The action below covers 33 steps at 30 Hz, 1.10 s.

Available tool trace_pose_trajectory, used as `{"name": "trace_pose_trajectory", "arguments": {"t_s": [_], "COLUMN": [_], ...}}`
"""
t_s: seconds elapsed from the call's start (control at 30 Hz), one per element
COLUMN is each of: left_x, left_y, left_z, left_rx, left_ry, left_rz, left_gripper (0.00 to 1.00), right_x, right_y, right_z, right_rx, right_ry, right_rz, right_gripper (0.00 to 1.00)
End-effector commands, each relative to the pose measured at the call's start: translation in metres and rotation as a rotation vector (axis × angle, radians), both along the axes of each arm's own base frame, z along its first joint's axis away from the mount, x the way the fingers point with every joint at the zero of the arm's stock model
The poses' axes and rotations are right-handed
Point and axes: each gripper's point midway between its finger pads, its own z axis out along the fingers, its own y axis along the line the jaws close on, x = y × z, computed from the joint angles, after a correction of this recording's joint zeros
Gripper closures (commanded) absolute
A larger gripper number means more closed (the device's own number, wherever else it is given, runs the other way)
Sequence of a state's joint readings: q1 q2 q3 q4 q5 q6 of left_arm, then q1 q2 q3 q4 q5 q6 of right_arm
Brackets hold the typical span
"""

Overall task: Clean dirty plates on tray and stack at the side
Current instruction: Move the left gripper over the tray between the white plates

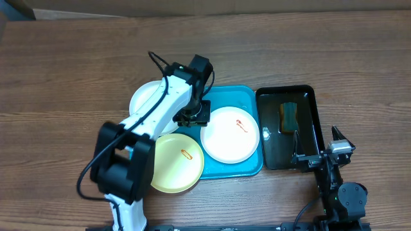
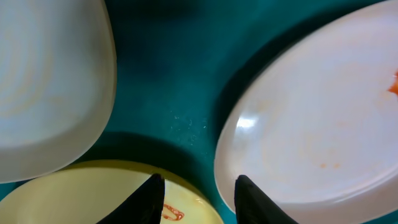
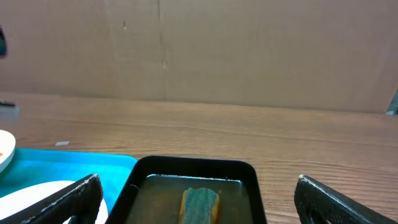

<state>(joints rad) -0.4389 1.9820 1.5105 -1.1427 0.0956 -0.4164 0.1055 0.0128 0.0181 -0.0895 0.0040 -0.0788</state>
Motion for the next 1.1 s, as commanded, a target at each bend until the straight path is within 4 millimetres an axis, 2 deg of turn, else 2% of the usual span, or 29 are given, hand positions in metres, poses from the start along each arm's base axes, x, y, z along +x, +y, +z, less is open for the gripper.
{"name": "trace_pose_trajectory", "arguments": {"t_s": [0.0,0.27,0.37,0.5,0.73,0.87,0.93,1.0,1.07], "left_x": [-0.006,-0.004,0.001,0.004,0.007,0.016,0.022,0.03,0.038], "left_y": [0.0,-0.004,-0.008,-0.011,-0.016,-0.008,-0.006,-0.006,-0.005], "left_z": [-0.022,-0.044,-0.045,-0.045,-0.047,-0.048,-0.048,-0.047,-0.045], "left_rx": [0.017,0.011,-0.005,-0.018,-0.01,0.036,0.045,0.034,0.023], "left_ry": [0.064,0.092,0.074,0.061,0.031,-0.012,-0.036,-0.059,-0.082], "left_rz": [0.01,0.007,0.008,0.007,-0.012,-0.015,-0.01,-0.001,0.007], "left_gripper": [0.62,0.64,0.66,0.73,0.73,0.8,0.89,0.91,0.88], "right_x": [0.0,0.0,0.0,0.0,0.0,0.0,0.0,0.0,0.0], "right_y": [-0.001,-0.001,-0.001,-0.001,-0.001,-0.001,-0.001,-0.001,-0.001], "right_z": [-0.002,-0.002,-0.002,-0.002,-0.002,-0.002,-0.002,-0.002,-0.002], "right_rx": [0.0,0.0,0.0,0.0,0.0,0.0,0.0,0.0,0.0], "right_ry": [-0.003,-0.004,-0.004,-0.004,-0.004,-0.004,-0.004,-0.003,-0.004], "right_rz": [-0.003,-0.003,-0.003,-0.003,-0.003,-0.003,-0.003,-0.003,-0.003], "right_gripper": [0.0,0.0,0.0,0.0,0.0,0.0,0.0,0.0,0.0]}}
